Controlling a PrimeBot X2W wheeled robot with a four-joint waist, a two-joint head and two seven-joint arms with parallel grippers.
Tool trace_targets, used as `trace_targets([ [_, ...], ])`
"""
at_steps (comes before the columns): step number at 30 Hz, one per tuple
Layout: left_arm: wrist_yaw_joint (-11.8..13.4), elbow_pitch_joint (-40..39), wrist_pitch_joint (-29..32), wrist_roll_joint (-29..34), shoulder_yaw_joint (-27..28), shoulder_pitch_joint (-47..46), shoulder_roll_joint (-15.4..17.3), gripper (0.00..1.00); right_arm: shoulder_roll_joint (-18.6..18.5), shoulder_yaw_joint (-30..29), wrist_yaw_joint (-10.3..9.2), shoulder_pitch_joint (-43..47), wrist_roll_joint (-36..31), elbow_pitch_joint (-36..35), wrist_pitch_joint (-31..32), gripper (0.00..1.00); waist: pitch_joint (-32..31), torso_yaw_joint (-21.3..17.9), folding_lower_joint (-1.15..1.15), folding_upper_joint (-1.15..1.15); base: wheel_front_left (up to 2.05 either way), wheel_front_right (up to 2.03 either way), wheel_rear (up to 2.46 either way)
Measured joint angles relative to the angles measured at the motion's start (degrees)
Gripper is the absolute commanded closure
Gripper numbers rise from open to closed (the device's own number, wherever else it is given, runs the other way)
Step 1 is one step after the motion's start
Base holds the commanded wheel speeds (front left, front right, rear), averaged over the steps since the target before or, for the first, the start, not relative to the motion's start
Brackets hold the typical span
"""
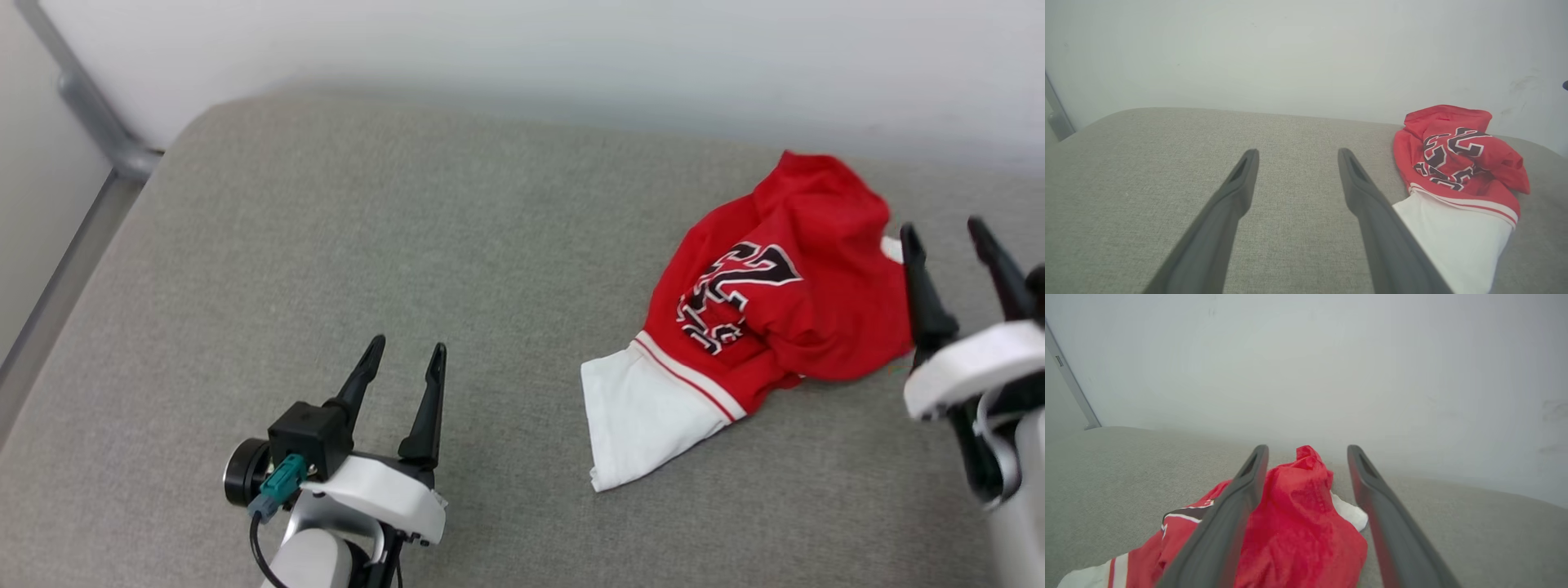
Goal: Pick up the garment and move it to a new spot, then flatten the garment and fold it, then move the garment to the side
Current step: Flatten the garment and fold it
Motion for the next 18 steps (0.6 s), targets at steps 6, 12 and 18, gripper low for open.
trace_targets([
  [6, 0.7, 0.3, 0.0, 0.0, 0.7, 2.2, 1.0, 0.00, 4.7, -3.6, 0.00, 11.0, -1.6, -7.2, 1.0, 0.00, -3.6, -2.7, 0.00, 0.00, 0.00, 0.00, 0.00],
  [12, 1.5, 0.6, 0.3, 0.0, 1.0, 3.9, 1.5, 0.00, 9.7, -7.5, -0.01, 21.7, -3.4, -16.1, 3.3, 0.00, -5.9, -5.4, 0.00, 0.00, 0.00, 0.00, 0.00],
  [18, 2.1, 1.2, 0.8, -0.5, 1.6, 5.3, 2.5, 0.00, 12.4, -7.9, -0.01, 29.2, -4.1, -24.0, 6.1, 0.00, -7.6, -7.7, 0.00, 0.00, 0.00, 0.00, 0.00],
])
